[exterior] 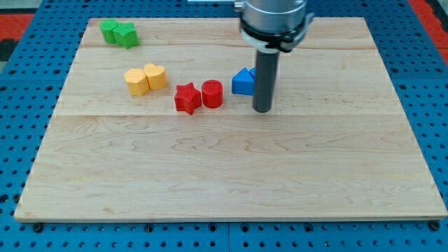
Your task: Move the blue cube towards the bottom center of the board
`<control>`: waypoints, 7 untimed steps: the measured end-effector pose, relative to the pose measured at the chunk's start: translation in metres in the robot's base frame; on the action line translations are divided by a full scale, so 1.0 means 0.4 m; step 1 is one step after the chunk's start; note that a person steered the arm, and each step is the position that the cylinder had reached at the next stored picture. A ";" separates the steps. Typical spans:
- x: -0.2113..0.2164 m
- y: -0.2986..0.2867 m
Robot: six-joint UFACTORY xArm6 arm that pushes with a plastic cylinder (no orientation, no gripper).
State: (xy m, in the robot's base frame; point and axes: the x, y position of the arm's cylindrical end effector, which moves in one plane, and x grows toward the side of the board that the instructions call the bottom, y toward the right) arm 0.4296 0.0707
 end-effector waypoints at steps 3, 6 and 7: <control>-0.021 0.246; -0.202 -0.011; -0.069 -0.016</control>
State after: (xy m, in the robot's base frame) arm 0.4021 0.0642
